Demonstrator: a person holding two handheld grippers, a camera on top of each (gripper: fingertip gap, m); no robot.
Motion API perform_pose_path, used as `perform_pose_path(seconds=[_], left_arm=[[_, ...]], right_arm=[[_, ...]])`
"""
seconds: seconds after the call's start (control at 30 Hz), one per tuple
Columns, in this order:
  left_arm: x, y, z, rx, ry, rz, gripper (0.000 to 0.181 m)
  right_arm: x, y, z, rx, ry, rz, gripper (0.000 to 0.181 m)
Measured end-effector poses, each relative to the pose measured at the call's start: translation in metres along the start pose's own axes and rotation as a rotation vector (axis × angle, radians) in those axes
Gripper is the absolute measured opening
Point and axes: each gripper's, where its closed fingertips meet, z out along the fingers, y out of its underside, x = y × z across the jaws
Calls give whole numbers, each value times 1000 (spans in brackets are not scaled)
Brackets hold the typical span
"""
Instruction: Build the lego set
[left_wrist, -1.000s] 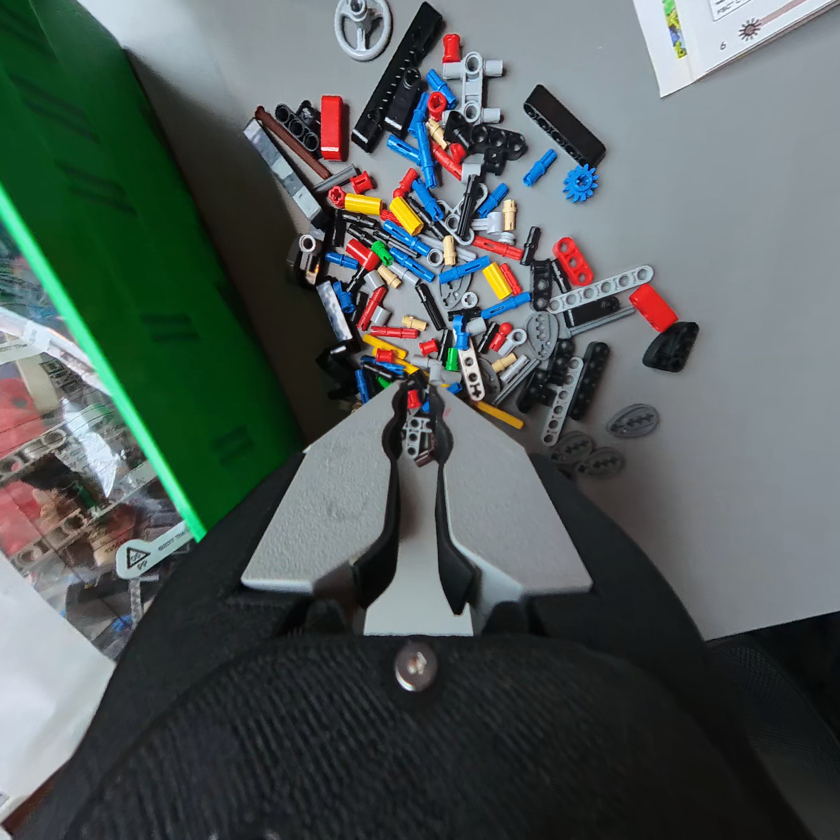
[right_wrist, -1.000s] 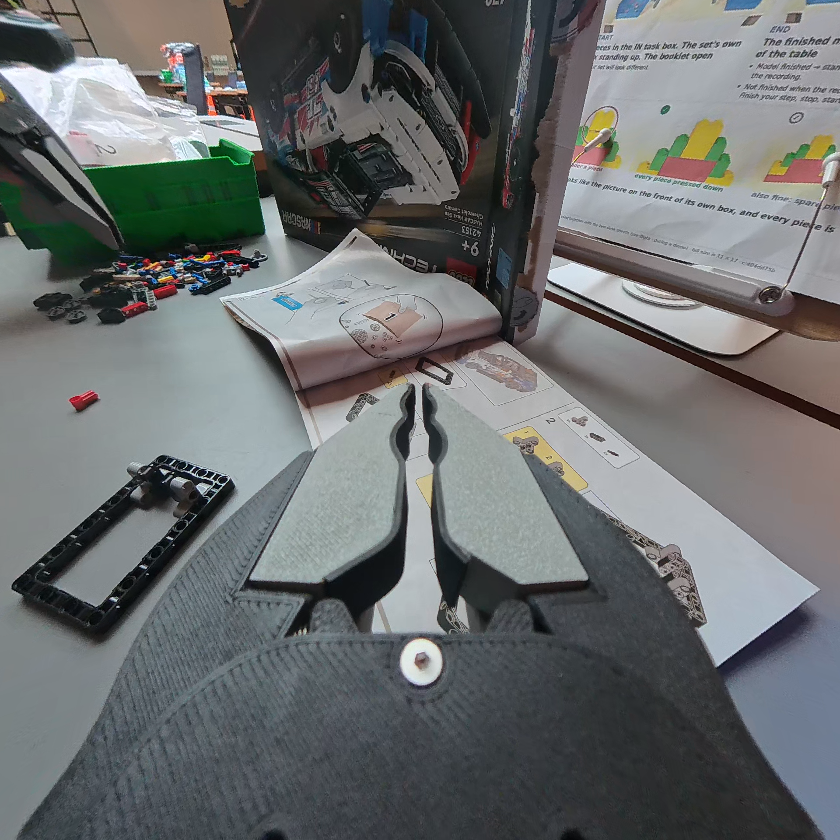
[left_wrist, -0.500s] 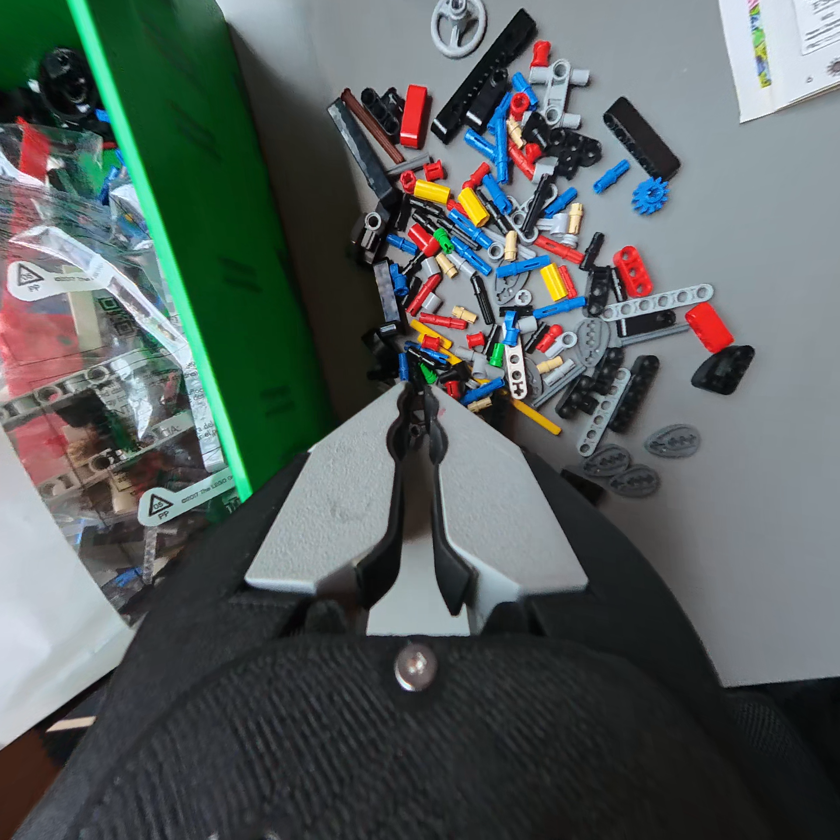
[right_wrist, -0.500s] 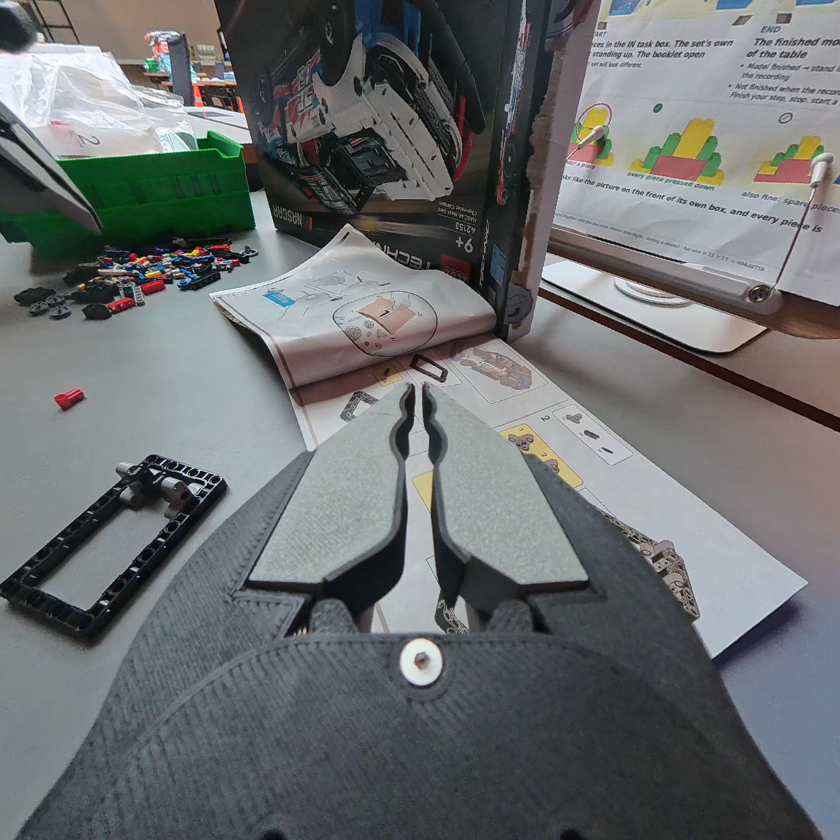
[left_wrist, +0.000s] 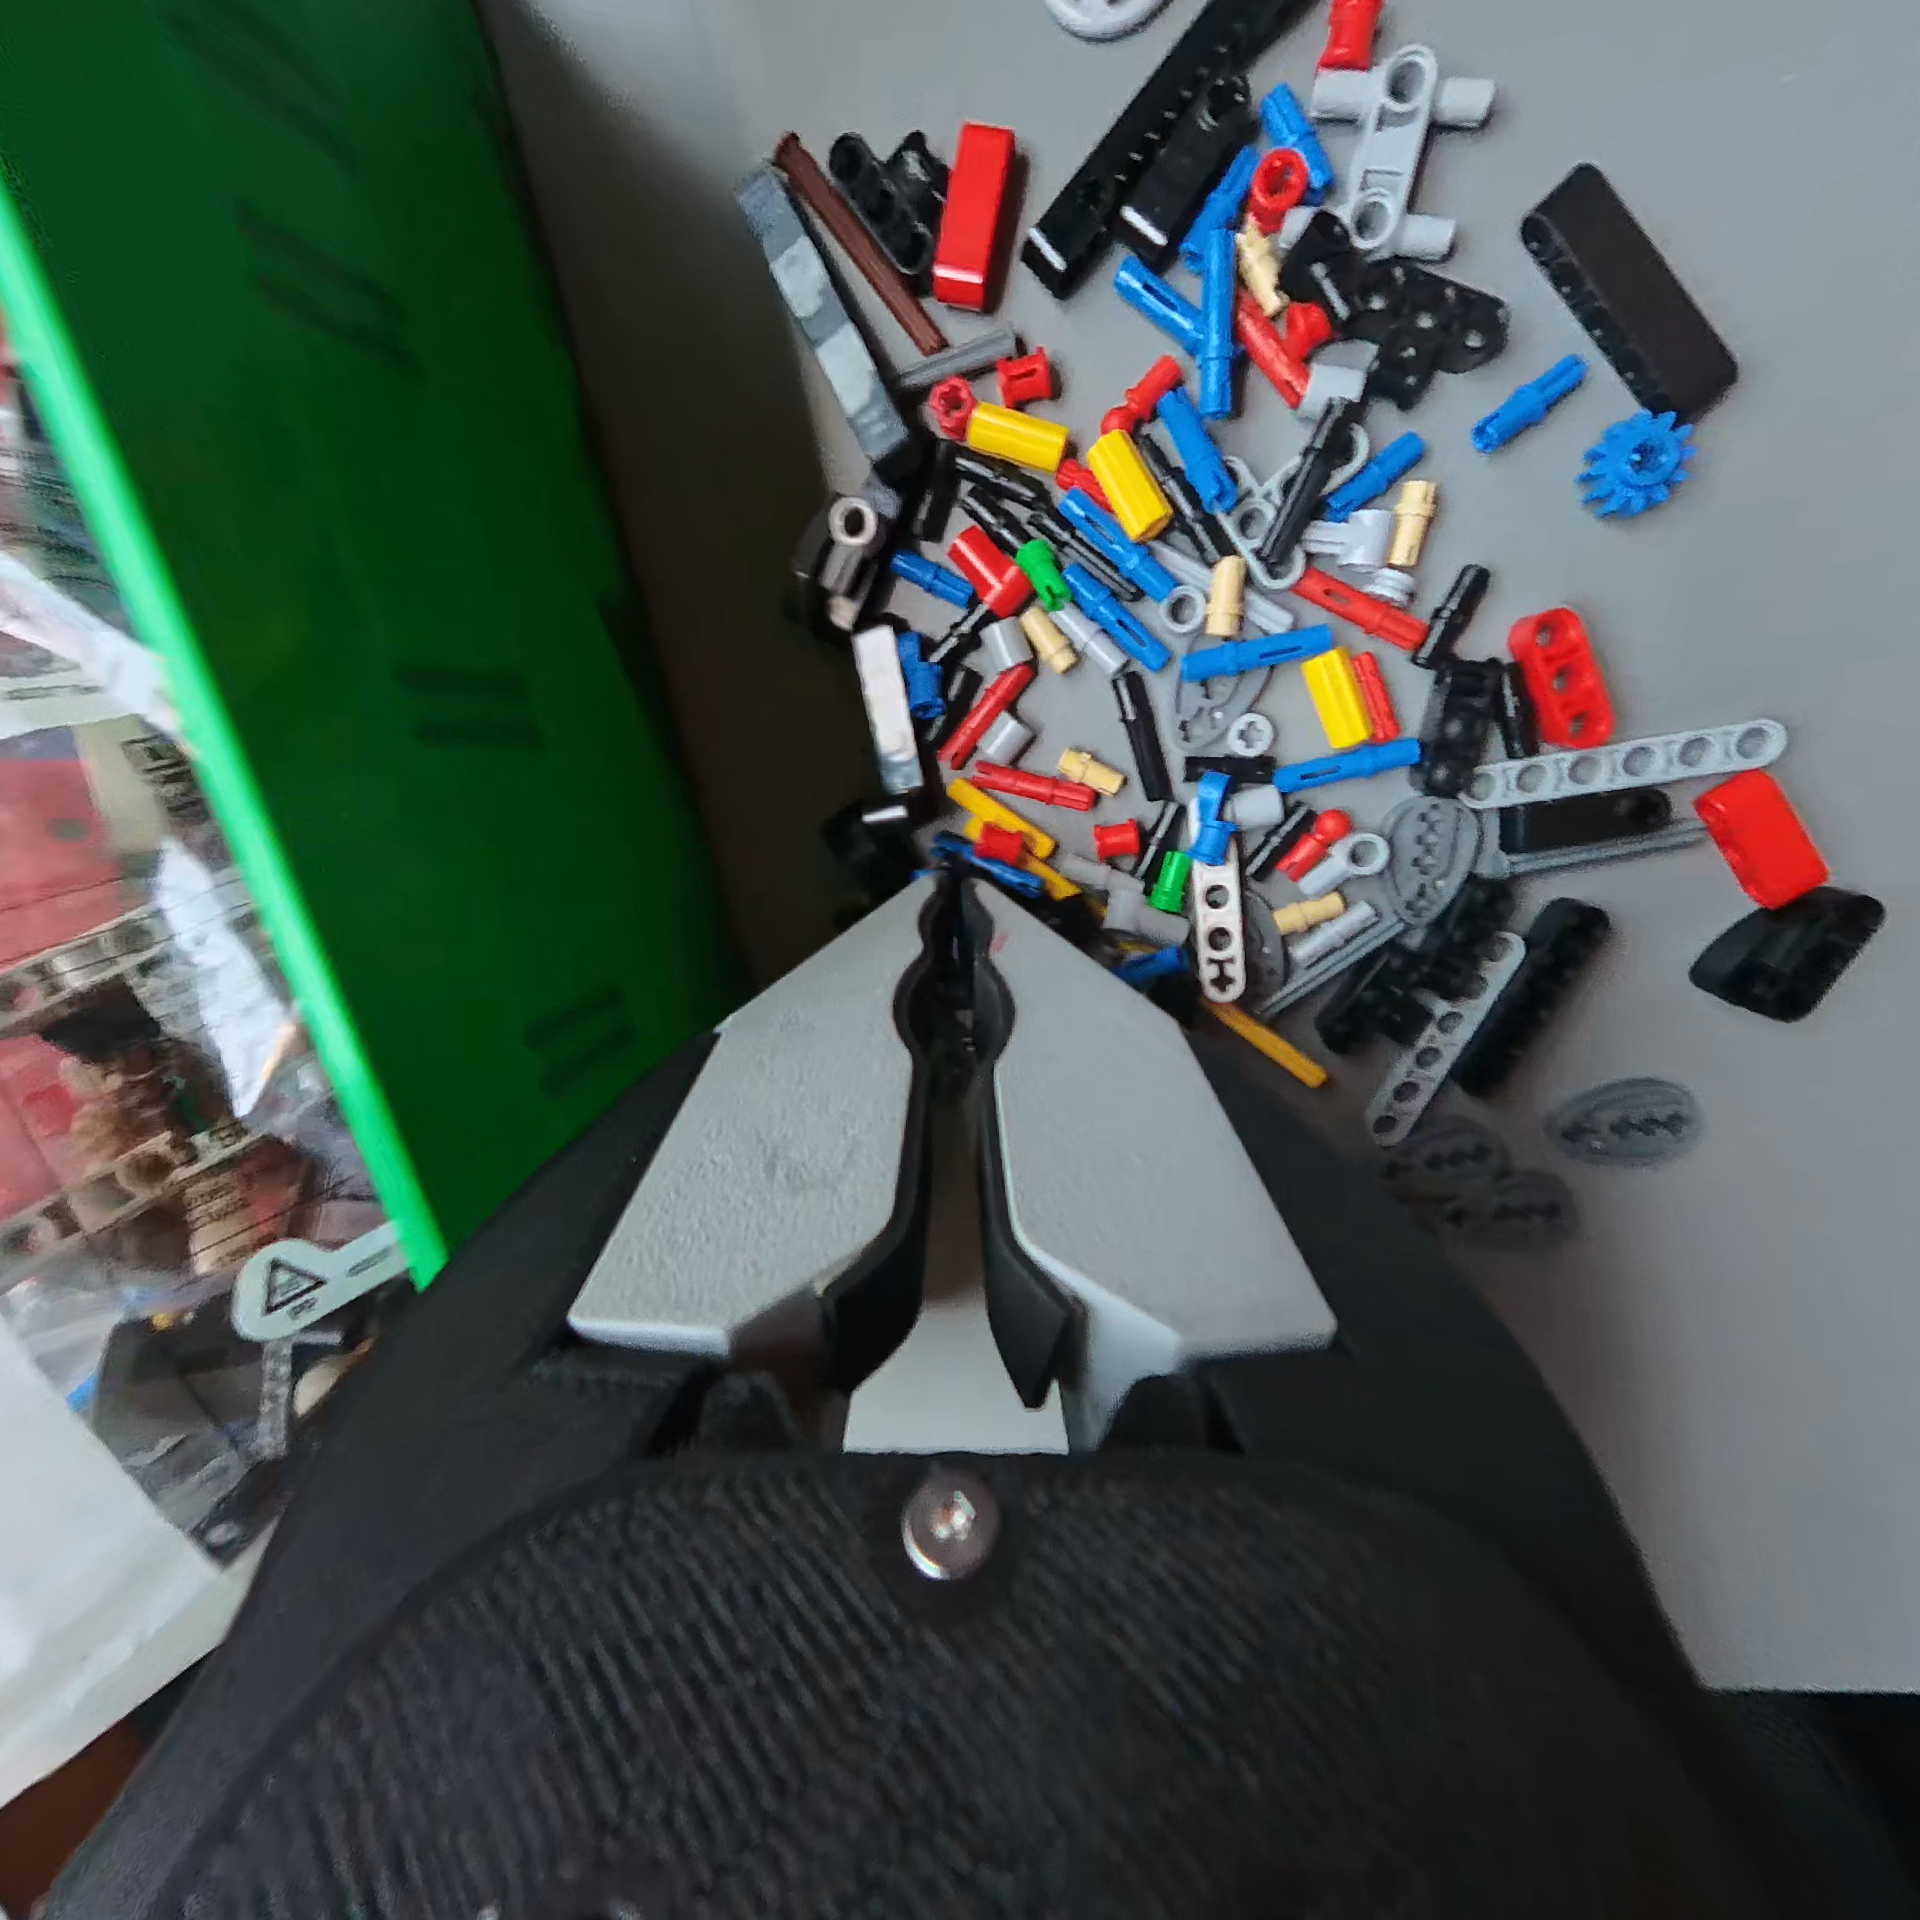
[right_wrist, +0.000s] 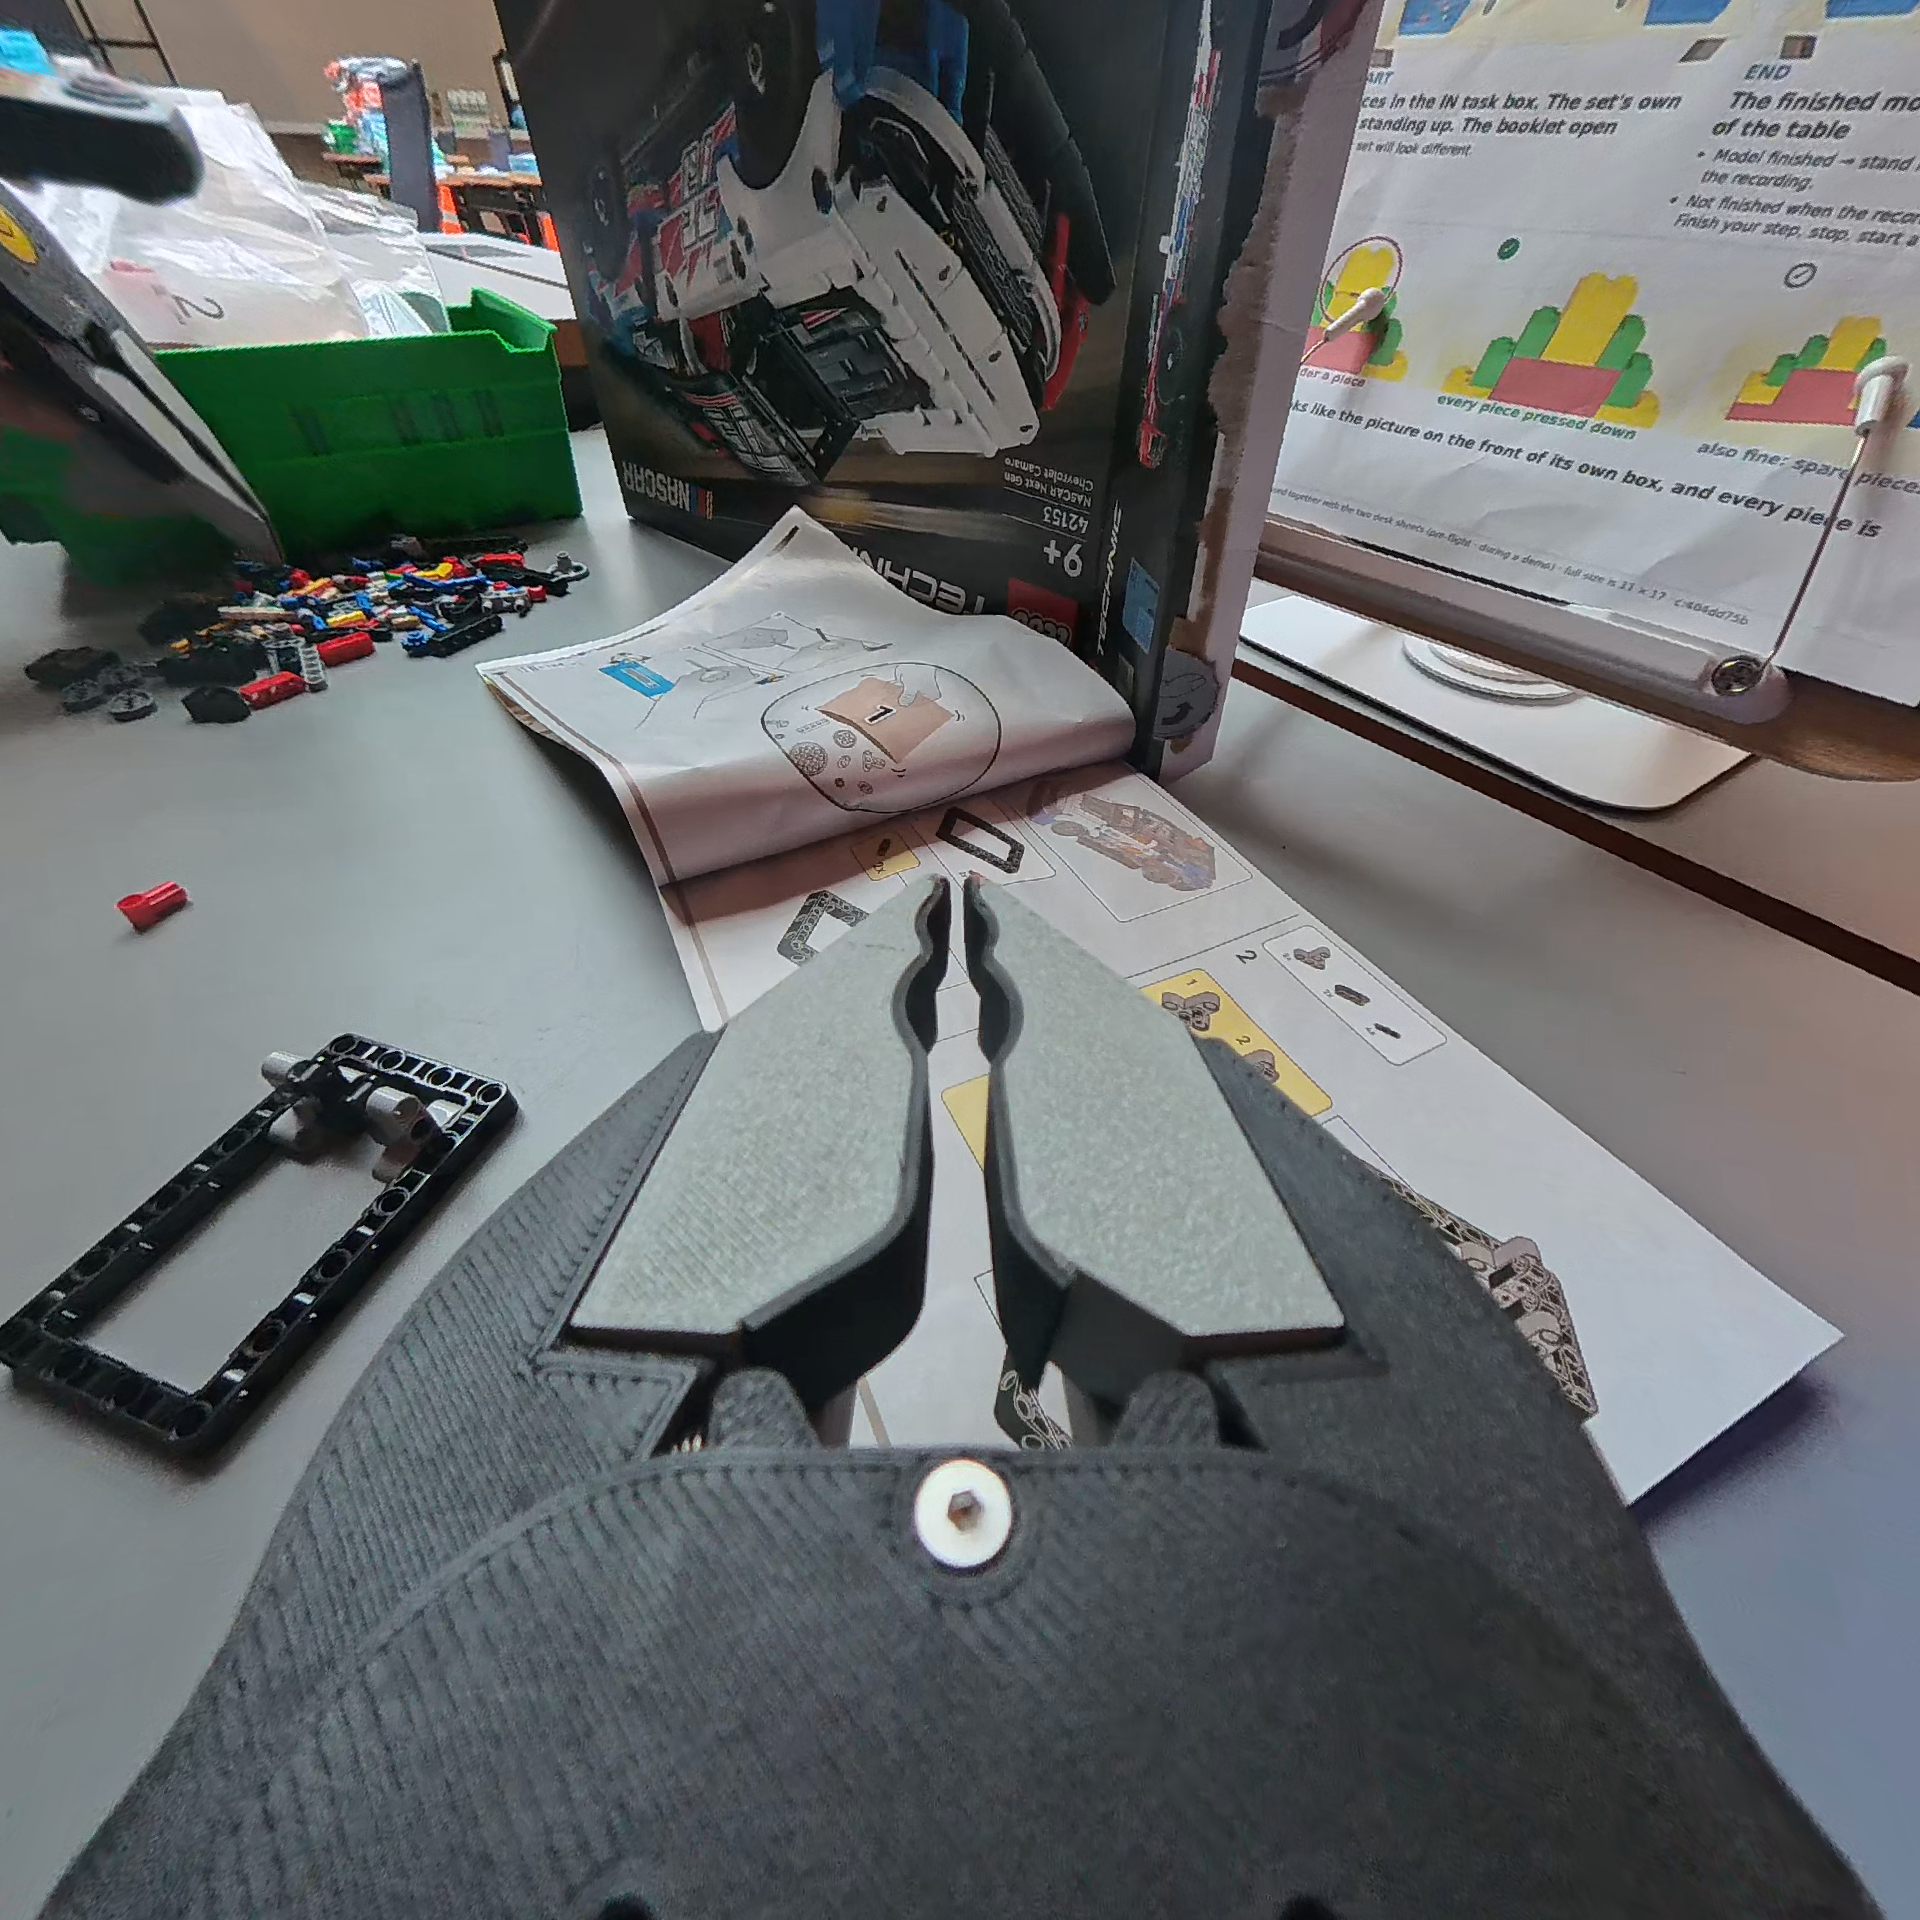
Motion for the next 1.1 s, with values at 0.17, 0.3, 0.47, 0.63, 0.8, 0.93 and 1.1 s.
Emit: perform_pose_path(seconds=[0.17, 0.3, 0.47, 0.63, 0.8, 0.93, 1.1], left_arm=[[19, 0, 5, -27, 94, 19, 0], [-9, -15, -13, 47, -45, -1, 0], [-20, -34, -35, 155, -97, -5, 0], [-15, -66, -36, 250, -73, -17, 0], [-9, -85, -19, 185, -81, 46, 0], [-6, -78, -2, 72, -28, 46, 0], [-4, -58, 14, -37, 12, 6, 5]], right_arm=[[-1, 0, 0, 2, -6, 0, 0], [-1, -1, -1, 5, -7, 2, 0], [-1, 0, 0, 4, -7, 2, 0], [-1, 0, 0, -2, -2, -2, 0], [0, 0, 0, -3, 1, -4, 0], [-1, 0, 0, -2, -4, 0, 0], [0, 0, 0, 1, -11, 11, 0]])
